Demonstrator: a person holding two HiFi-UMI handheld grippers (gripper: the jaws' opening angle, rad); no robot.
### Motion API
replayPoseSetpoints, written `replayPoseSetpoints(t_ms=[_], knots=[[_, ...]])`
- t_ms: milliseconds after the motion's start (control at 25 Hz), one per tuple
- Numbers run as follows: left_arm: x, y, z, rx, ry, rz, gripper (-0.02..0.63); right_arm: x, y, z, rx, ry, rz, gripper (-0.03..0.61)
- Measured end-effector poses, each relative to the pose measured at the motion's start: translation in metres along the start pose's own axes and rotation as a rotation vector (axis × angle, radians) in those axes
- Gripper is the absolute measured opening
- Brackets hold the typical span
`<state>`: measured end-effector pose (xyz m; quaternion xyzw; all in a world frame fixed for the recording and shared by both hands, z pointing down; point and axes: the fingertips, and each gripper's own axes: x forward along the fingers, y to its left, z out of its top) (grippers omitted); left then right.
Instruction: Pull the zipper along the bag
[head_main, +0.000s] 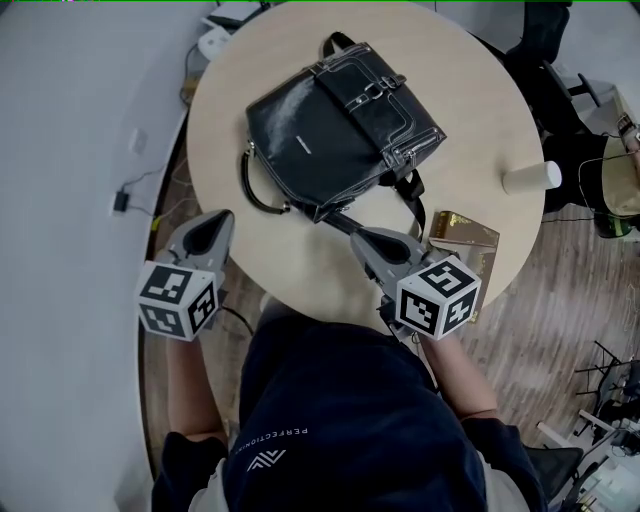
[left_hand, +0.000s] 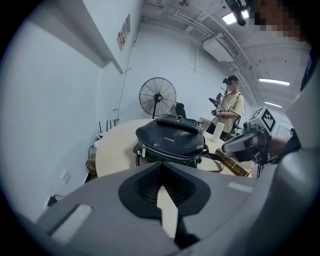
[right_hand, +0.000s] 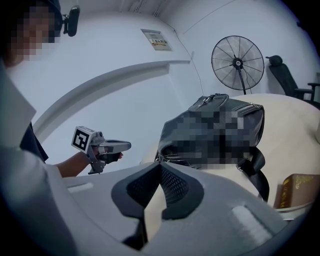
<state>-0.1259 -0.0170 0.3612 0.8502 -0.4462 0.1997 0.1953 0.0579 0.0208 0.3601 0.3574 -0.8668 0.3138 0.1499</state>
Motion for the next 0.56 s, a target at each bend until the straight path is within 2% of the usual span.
replayPoseSetpoints(t_ms=[560], knots=[[0.0025, -0.0018, 0.0028, -0.002, 0.001, -0.004, 0.020, 0.0011, 0.0004, -0.0037, 0.012, 0.020, 0.005, 0.002]])
